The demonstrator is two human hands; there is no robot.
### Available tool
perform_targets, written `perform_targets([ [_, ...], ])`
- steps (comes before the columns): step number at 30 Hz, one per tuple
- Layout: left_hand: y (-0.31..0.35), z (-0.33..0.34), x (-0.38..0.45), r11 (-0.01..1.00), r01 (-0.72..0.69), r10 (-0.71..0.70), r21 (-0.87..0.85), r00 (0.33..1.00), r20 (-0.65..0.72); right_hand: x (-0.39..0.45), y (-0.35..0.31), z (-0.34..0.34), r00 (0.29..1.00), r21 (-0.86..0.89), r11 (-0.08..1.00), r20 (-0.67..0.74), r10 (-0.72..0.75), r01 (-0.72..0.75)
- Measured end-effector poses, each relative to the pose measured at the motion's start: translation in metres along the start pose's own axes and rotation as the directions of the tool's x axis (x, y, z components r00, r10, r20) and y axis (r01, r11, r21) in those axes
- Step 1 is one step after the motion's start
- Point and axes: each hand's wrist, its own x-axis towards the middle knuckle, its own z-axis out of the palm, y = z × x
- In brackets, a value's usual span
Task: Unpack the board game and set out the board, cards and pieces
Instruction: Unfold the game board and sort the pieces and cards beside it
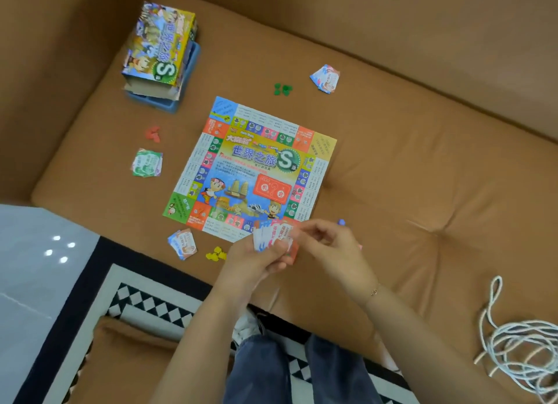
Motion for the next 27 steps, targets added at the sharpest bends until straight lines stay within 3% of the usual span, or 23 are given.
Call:
perform_targets([
  [6,0.004,-0.047,-0.010,0.998,-0.057,0.056,-0.034,0.998,-0.036,0.012,-0.010,0.053,0.998,-0.031,0.999,0.053,-0.042,0.044],
  [14,0.003,-0.108,-0.016,0.992,-0.075,0.063,-0.103,0.992,-0.110,0.026,-0.015,0.118,0.986,-0.050,0.999,0.165,0.011,-0.002],
  [17,0.002,-0.128,-0.018,0.986,-0.093,0.073,-0.135,0.986,-0.151,0.035,-0.012,0.139,0.979,-0.122,0.992,0.204,-0.011,0.037],
  [24,-0.005,-0.171,-0.017,0.973,-0.134,0.068,-0.189,0.946,-0.318,0.058,0.003,0.172,0.988,-0.206,0.978,0.154,0.012,0.020],
  [27,-0.007,-0.187,-0.016,0.979,-0.112,0.046,-0.171,0.936,-0.350,0.068,0.010,0.187,0.984,-0.385,0.919,0.178,-0.014,0.083],
])
